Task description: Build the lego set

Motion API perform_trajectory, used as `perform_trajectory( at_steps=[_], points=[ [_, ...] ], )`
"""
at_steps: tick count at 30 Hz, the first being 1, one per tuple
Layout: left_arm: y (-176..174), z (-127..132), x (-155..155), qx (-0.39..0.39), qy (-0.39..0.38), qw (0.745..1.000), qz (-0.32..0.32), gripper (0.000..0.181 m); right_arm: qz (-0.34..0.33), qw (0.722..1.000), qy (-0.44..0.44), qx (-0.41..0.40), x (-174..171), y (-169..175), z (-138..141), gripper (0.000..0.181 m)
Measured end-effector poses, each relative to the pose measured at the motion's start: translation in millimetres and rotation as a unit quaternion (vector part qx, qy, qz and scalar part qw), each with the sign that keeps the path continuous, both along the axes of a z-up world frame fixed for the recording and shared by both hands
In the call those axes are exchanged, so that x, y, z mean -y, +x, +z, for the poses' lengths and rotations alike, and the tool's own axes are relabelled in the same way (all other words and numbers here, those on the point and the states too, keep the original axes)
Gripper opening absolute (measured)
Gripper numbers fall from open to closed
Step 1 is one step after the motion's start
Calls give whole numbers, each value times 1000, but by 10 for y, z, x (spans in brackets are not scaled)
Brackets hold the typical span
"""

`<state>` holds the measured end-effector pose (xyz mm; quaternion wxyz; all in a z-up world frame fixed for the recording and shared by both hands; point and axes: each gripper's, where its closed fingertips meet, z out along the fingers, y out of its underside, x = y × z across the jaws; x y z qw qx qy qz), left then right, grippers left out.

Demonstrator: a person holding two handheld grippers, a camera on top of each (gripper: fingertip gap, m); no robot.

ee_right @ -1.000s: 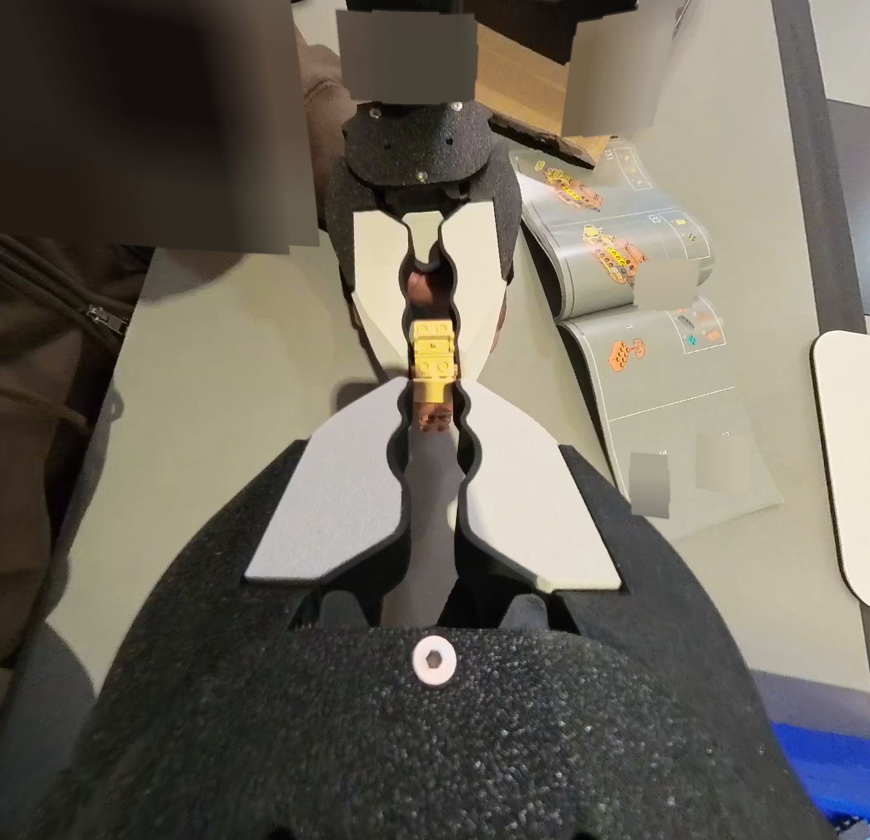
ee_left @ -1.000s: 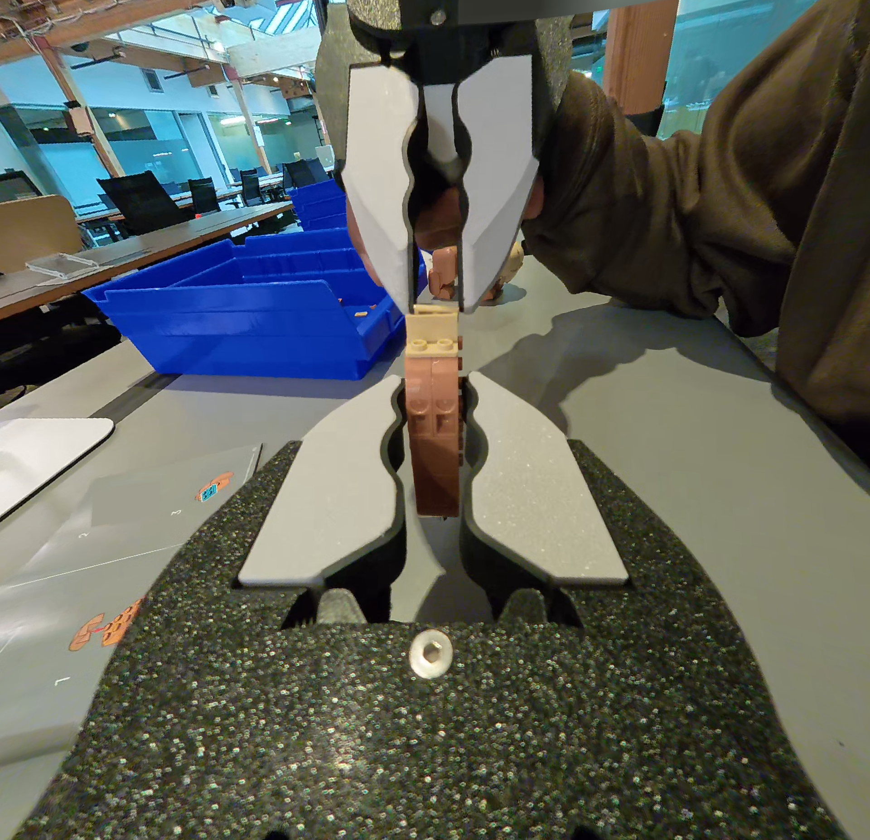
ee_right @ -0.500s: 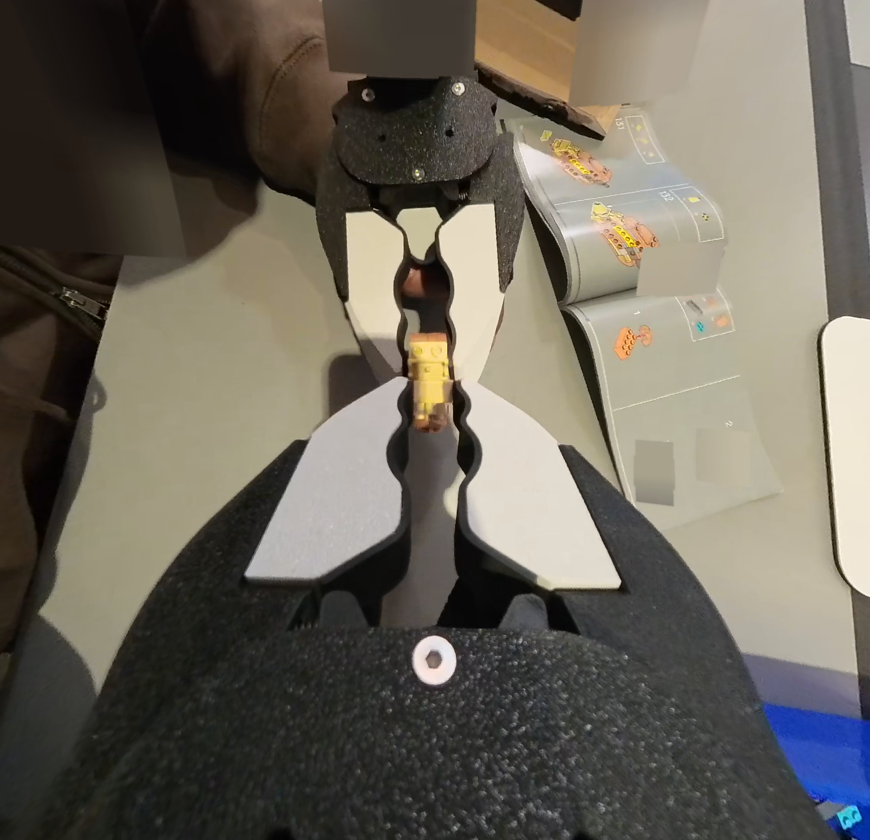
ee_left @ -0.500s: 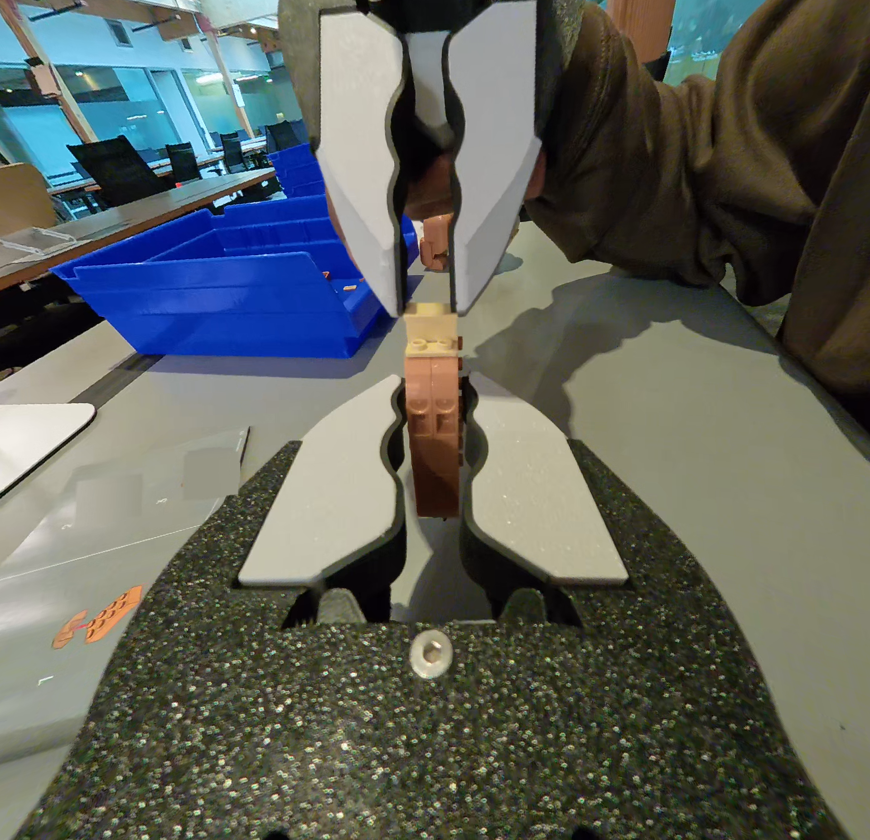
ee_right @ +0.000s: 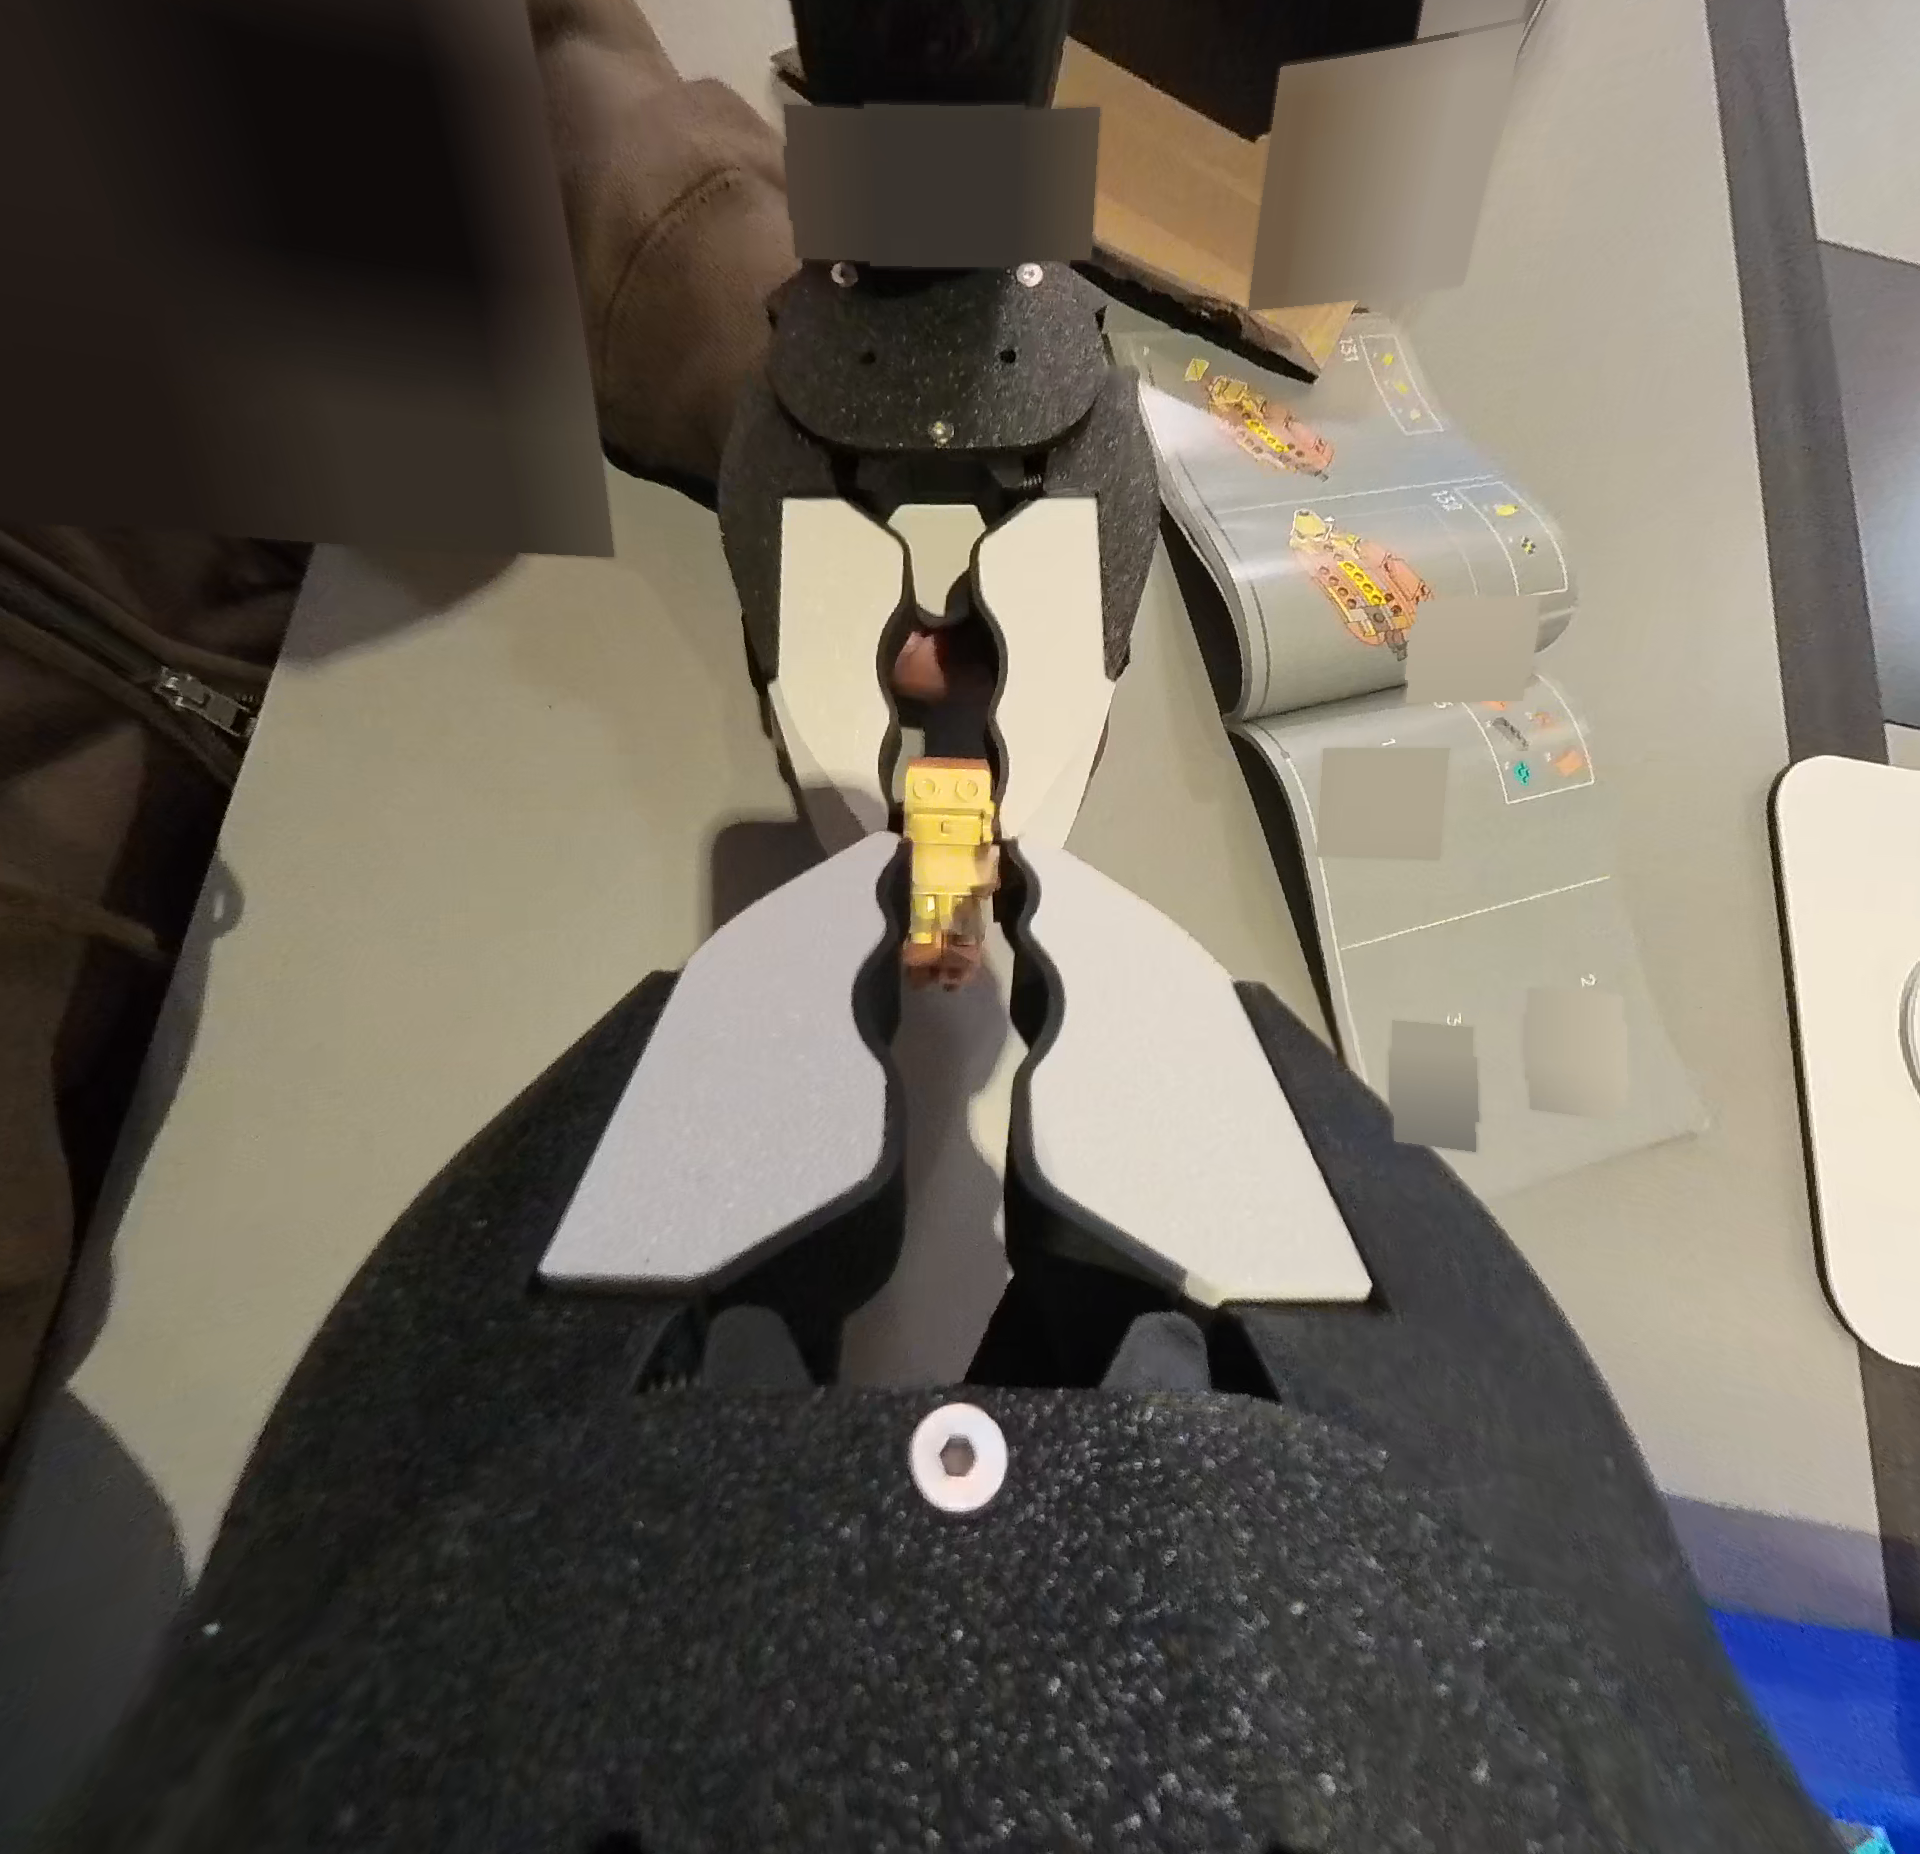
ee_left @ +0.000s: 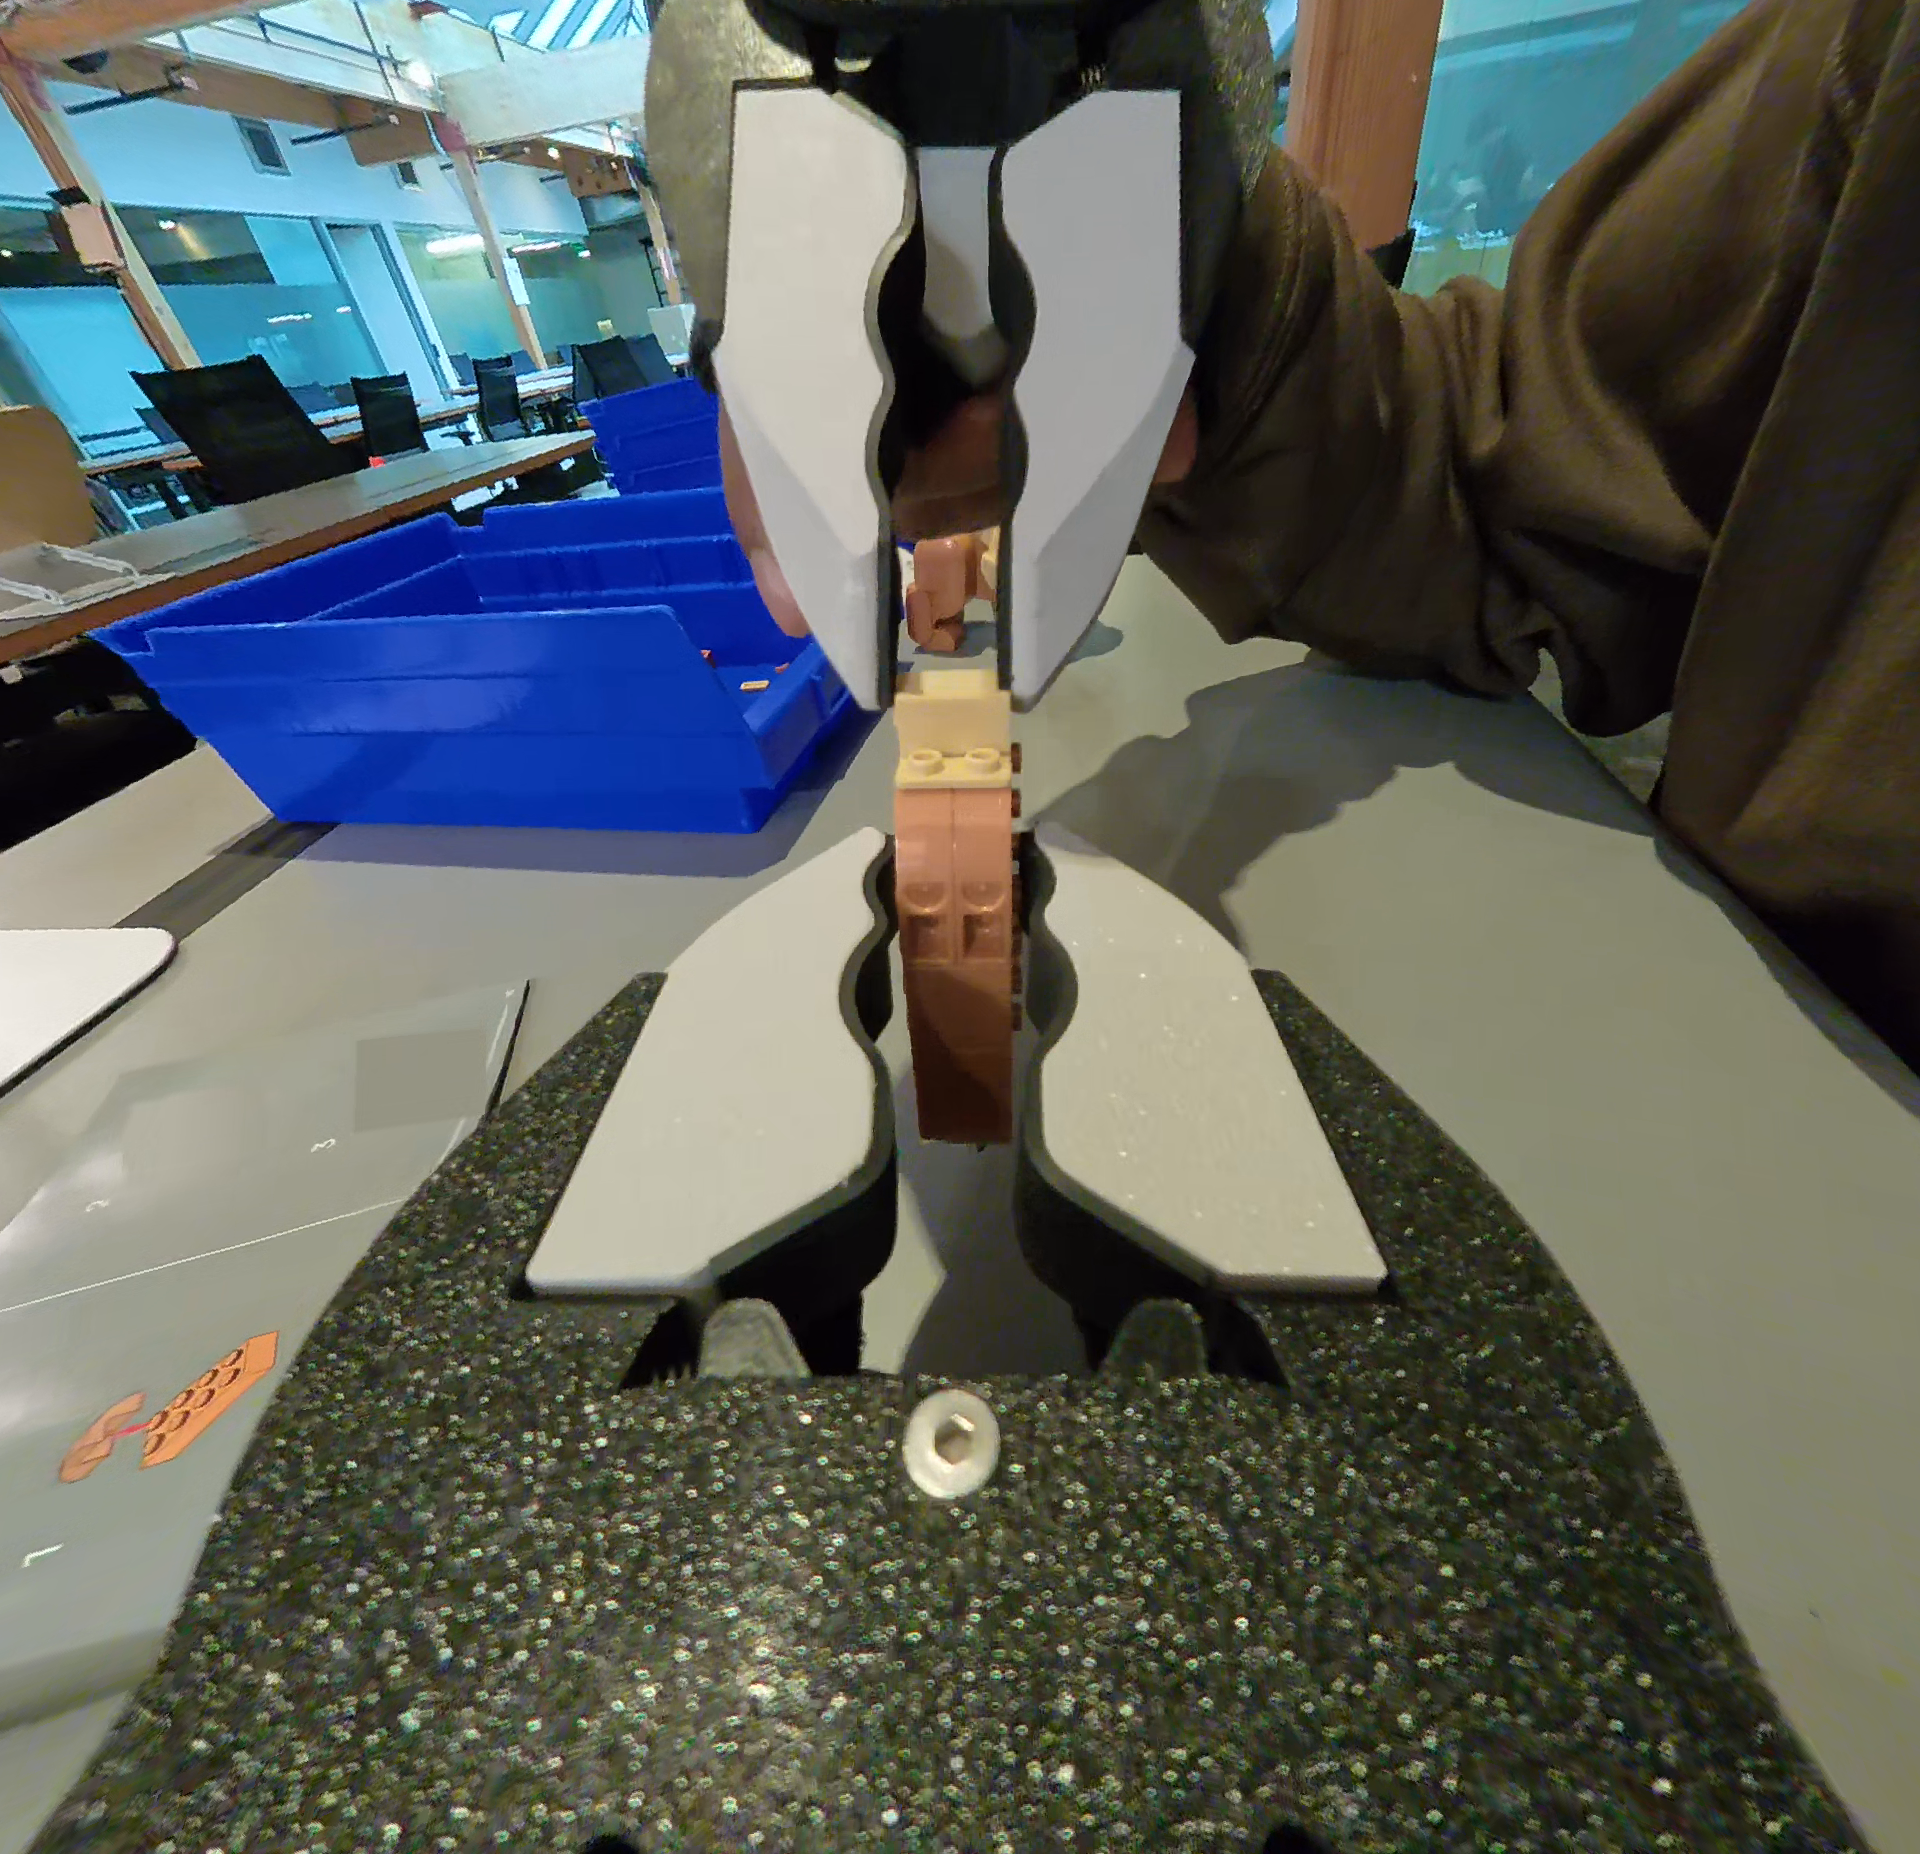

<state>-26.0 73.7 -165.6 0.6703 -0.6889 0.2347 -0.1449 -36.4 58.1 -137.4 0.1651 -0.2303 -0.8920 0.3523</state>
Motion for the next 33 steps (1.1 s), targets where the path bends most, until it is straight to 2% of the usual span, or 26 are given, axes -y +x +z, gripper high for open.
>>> perform_trajectory(
  at_steps=[18,26,33],
  points=[
    [-28,138,50,32,28,999,-7,21,16,997,-37,-60,97,-33,205,16],
    [-59,169,57,56,30,998,-8,21,-3,995,-61,-80,-10,-102,250,15],
    [-110,246,83,96,38,995,-16,21,19,991,-63,-117,-44,-29,306,15]
  ],
)
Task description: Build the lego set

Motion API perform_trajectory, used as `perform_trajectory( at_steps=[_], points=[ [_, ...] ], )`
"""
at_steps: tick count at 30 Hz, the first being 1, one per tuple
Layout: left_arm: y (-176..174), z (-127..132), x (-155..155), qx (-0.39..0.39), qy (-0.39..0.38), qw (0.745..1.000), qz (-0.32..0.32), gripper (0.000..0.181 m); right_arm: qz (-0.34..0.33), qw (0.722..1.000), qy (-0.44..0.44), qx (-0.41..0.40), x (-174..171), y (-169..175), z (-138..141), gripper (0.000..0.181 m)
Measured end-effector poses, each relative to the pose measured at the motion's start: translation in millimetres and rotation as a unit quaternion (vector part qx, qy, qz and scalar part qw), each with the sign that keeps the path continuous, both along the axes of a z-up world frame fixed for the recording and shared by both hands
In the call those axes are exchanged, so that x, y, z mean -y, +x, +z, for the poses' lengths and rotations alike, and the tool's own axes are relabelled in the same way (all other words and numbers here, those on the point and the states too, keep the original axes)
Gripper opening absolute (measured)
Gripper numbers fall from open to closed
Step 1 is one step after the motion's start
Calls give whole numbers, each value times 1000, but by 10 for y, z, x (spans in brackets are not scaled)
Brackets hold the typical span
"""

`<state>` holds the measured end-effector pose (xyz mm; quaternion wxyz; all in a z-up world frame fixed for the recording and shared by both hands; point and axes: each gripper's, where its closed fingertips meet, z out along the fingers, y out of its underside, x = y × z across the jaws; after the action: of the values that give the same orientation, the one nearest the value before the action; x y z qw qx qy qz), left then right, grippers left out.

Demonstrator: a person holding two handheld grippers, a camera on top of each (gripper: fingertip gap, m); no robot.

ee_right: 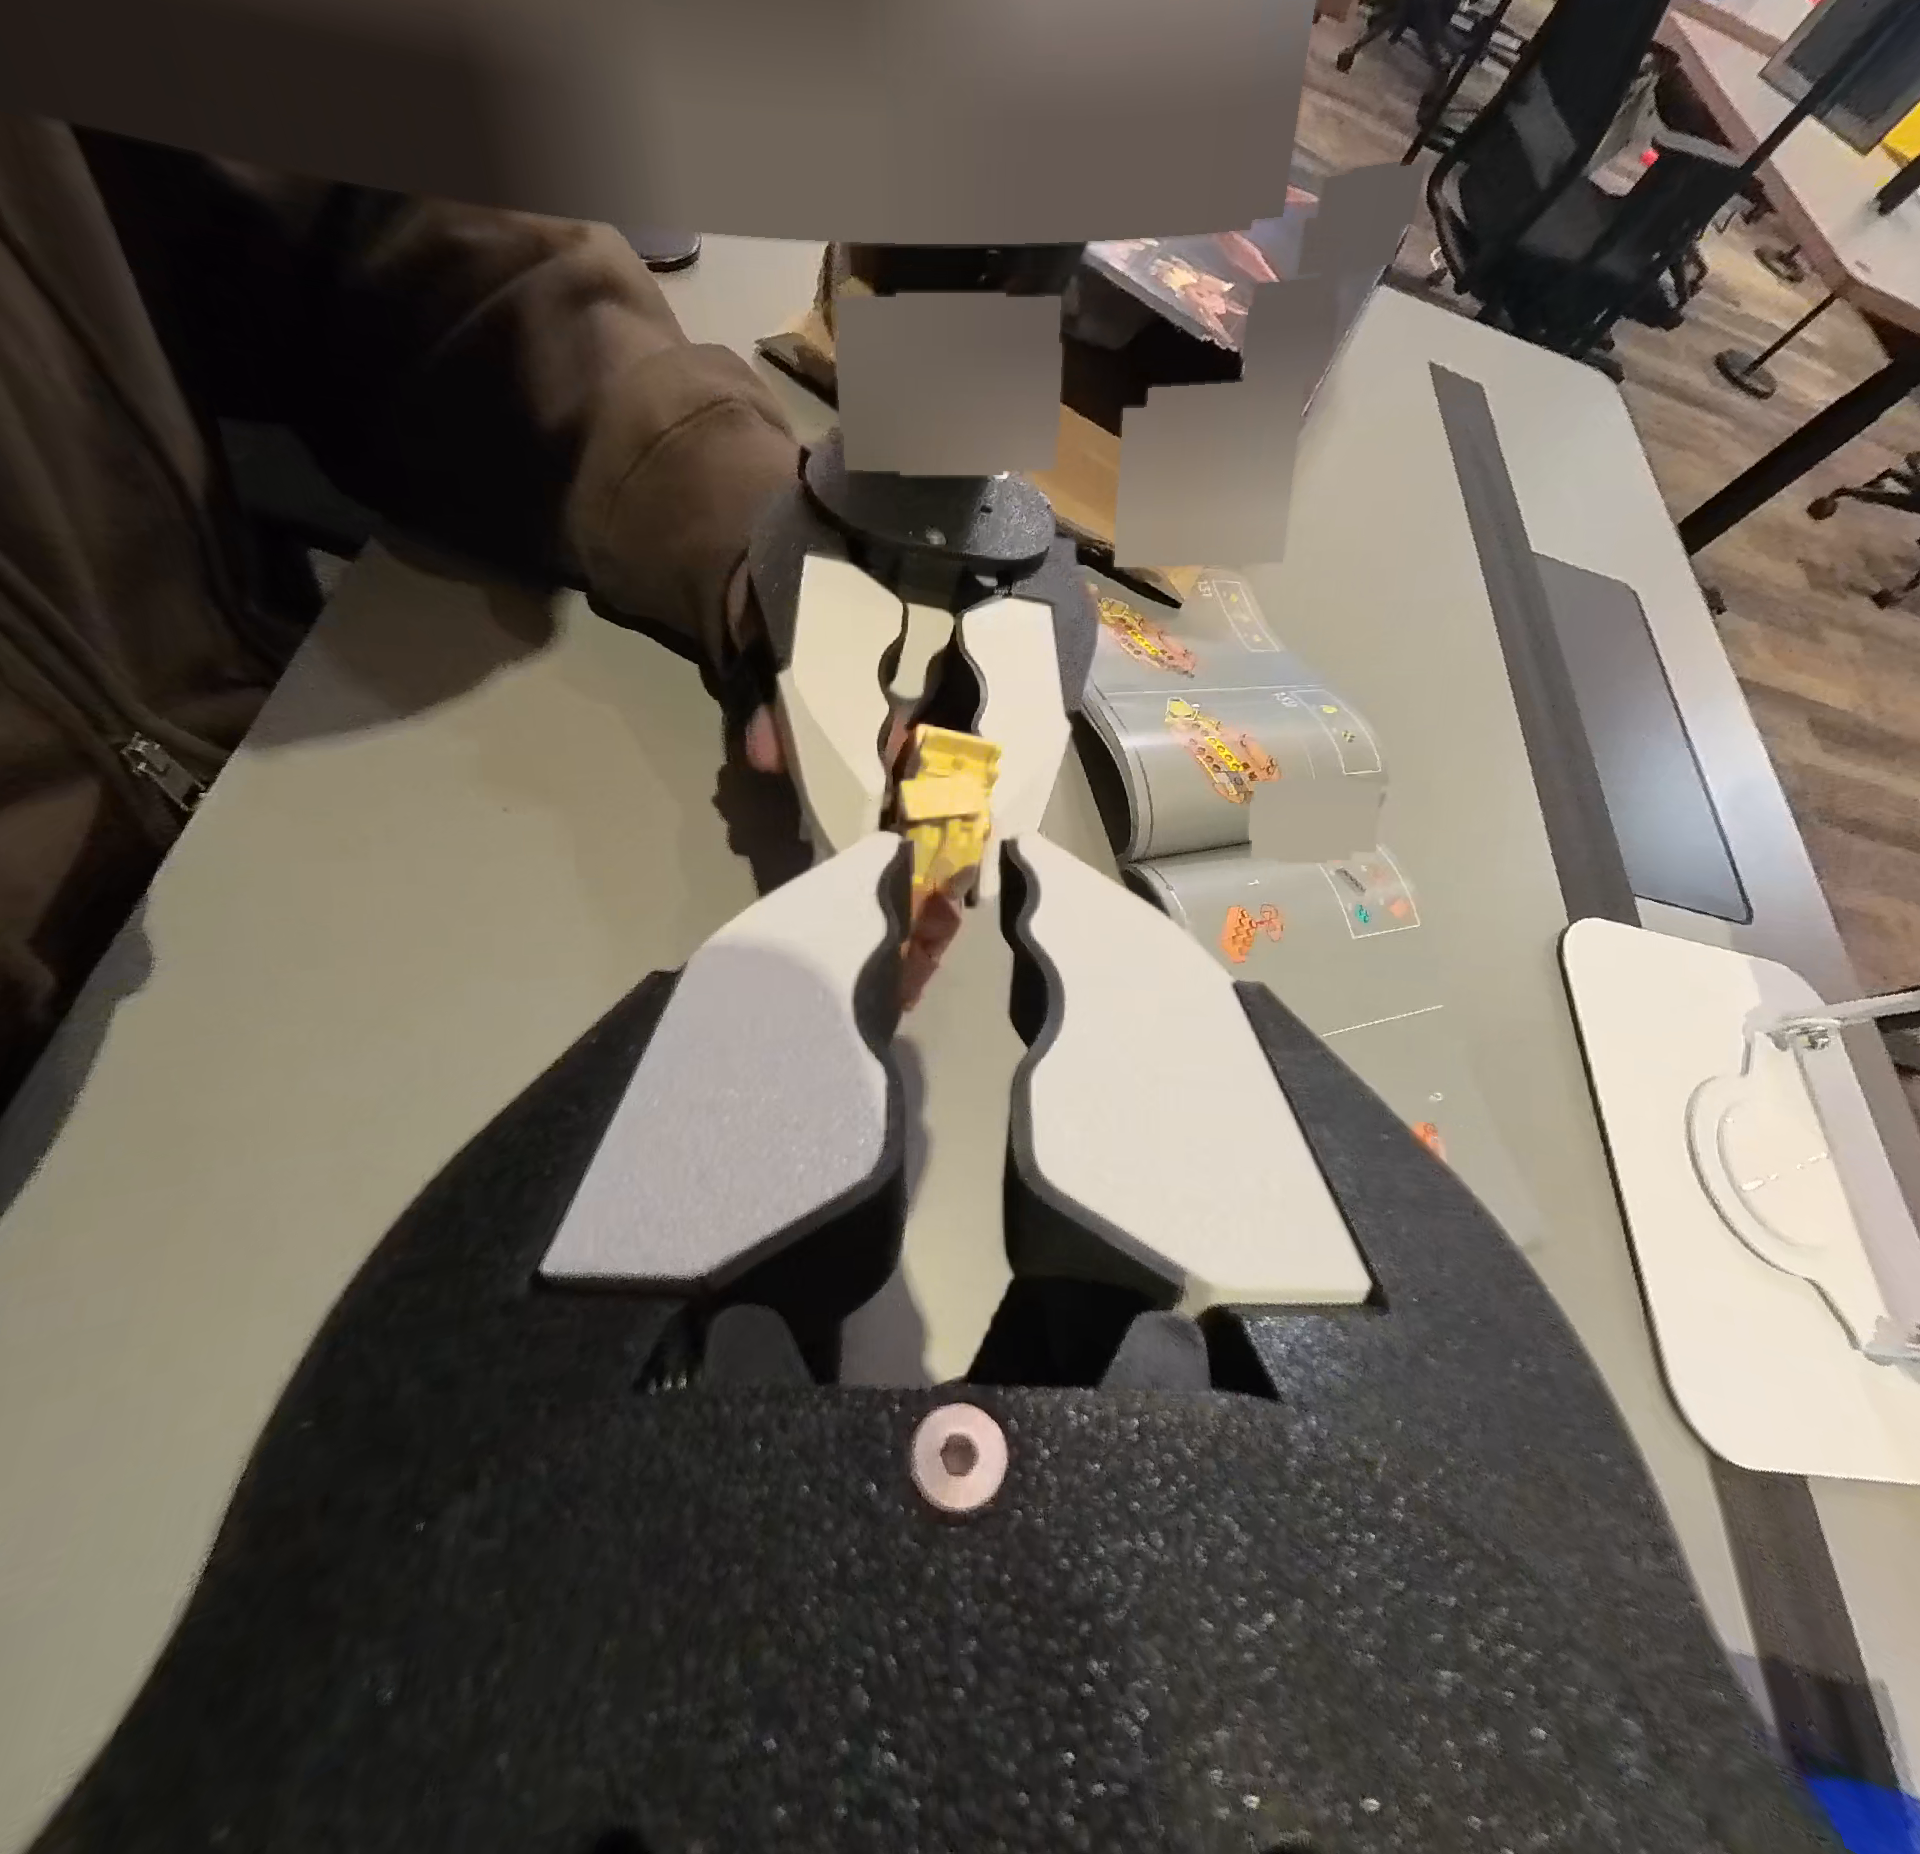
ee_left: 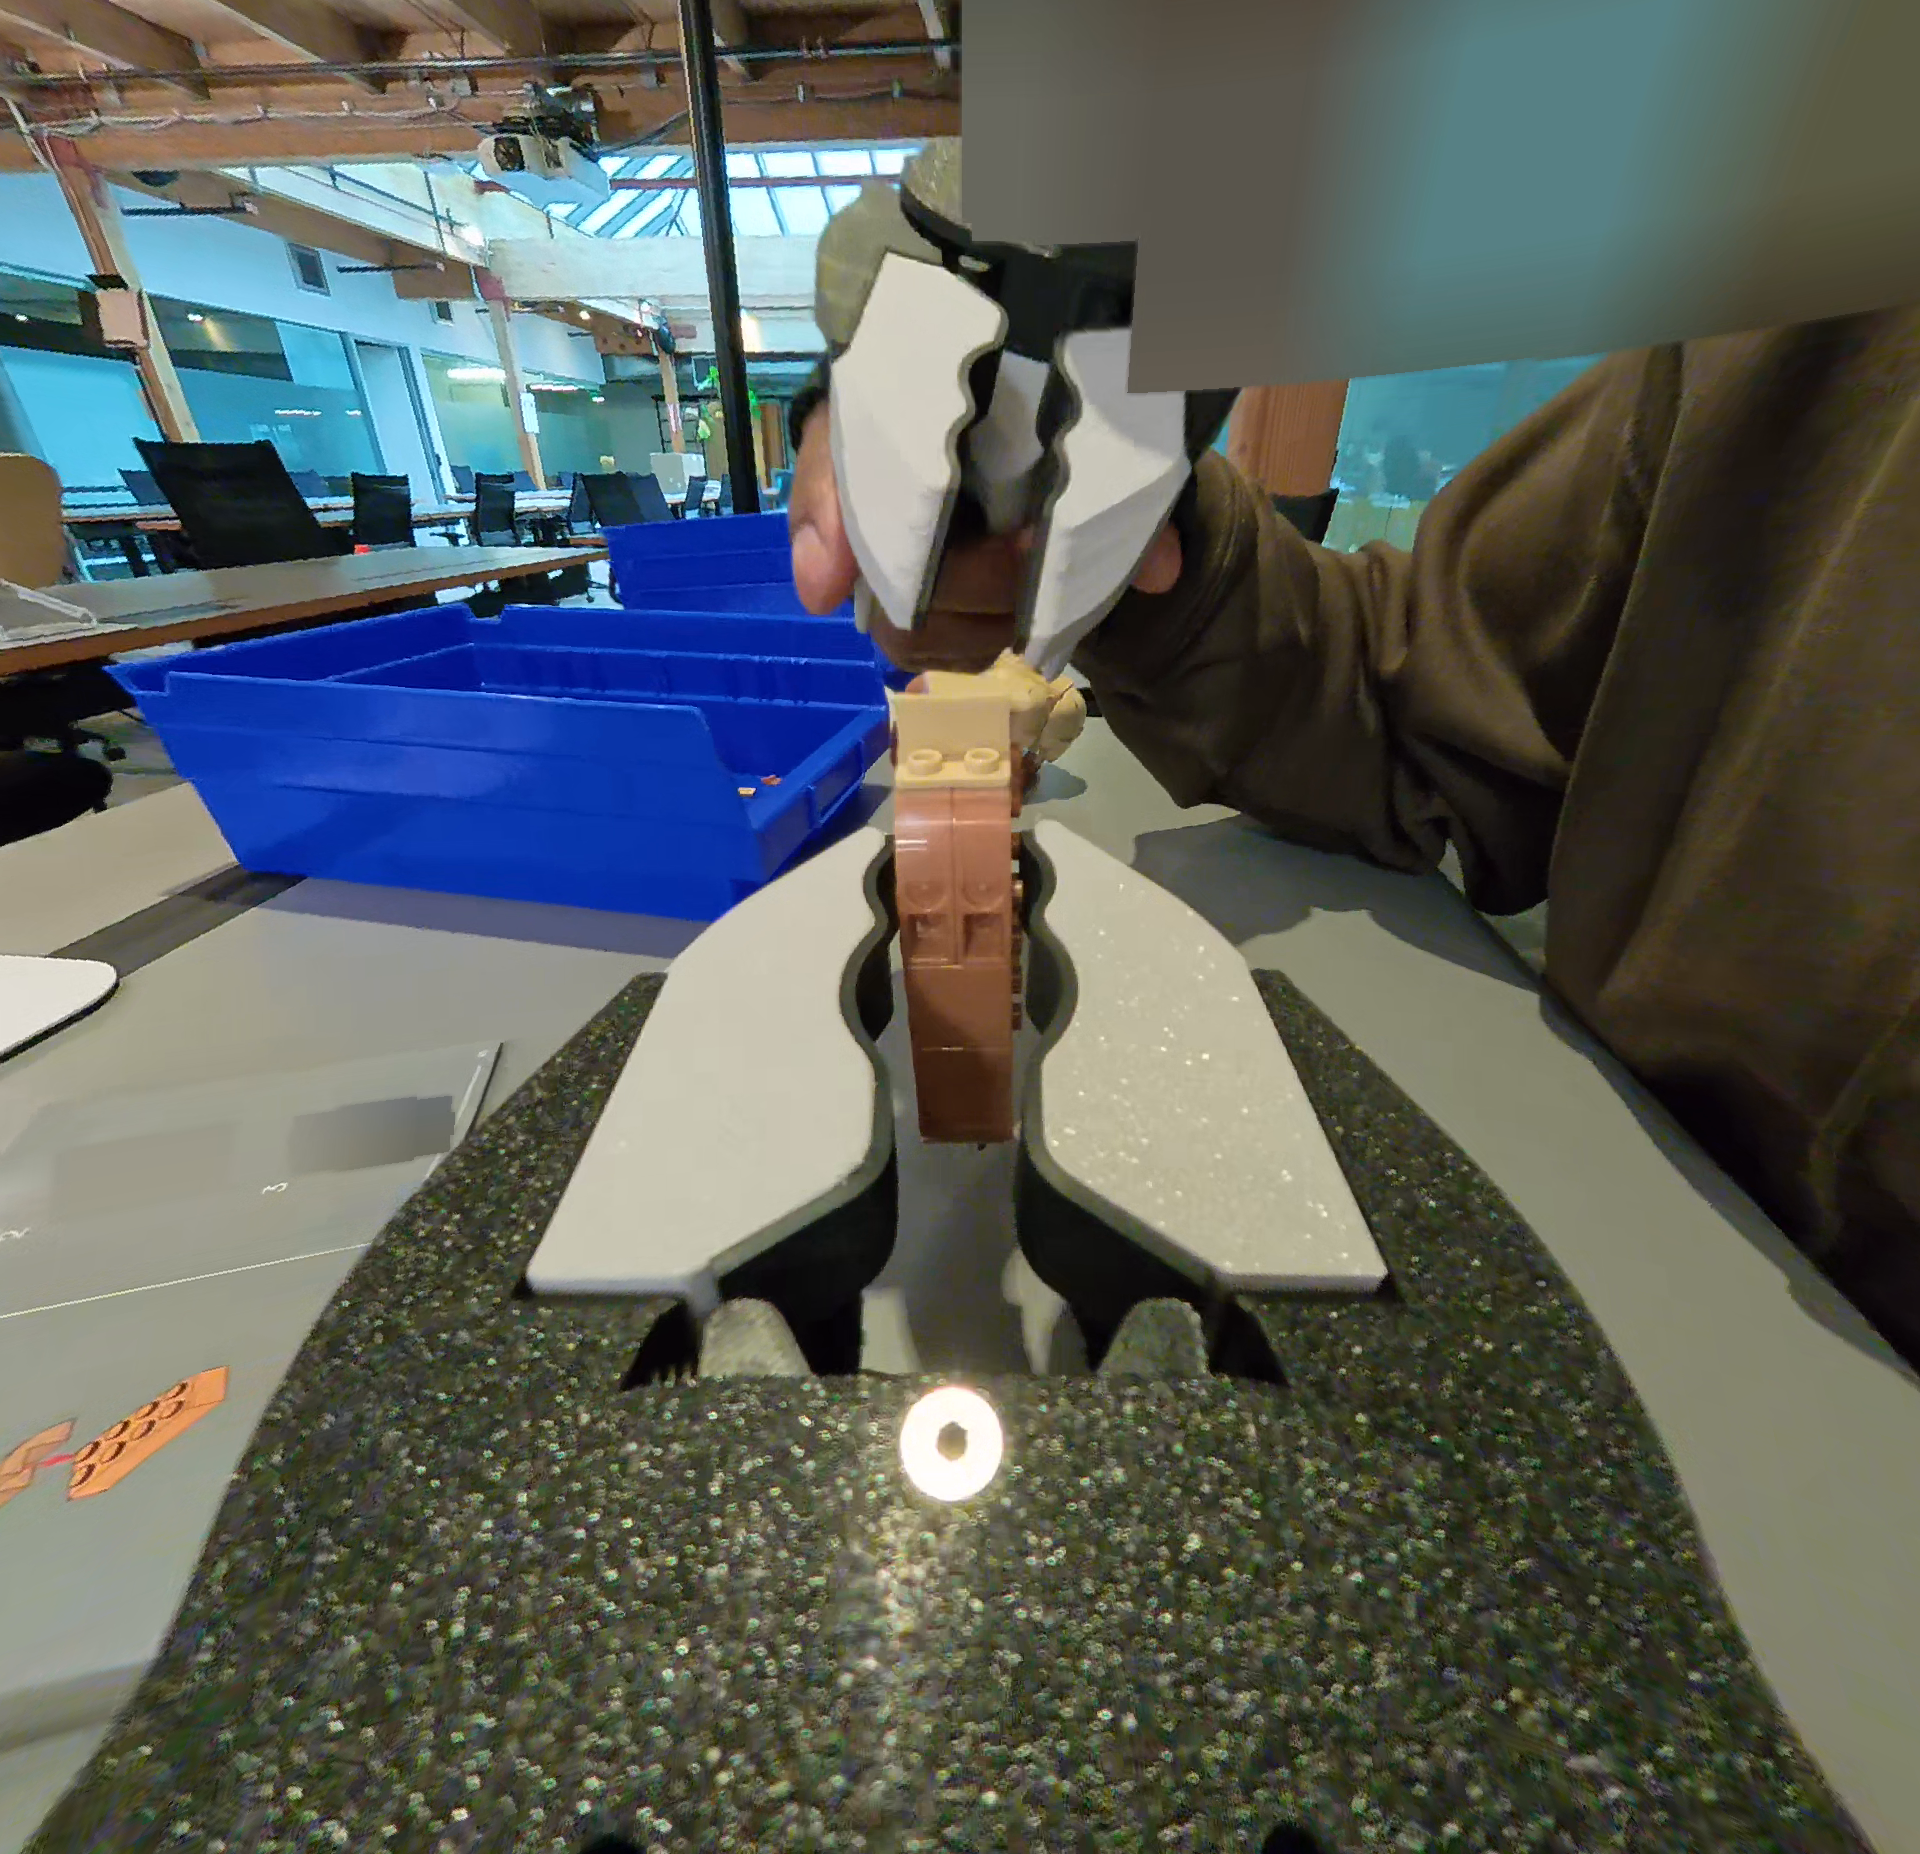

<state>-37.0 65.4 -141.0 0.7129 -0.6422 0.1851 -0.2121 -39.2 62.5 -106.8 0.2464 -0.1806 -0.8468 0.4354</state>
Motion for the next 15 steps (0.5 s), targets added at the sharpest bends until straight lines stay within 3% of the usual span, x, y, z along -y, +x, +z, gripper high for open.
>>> perform_trajectory(
  at_steps=[15],
  points=[
    [-62,203,131,55,40,997,-31,22,30,989,-91,-114,55,-50,143,18]
  ],
)
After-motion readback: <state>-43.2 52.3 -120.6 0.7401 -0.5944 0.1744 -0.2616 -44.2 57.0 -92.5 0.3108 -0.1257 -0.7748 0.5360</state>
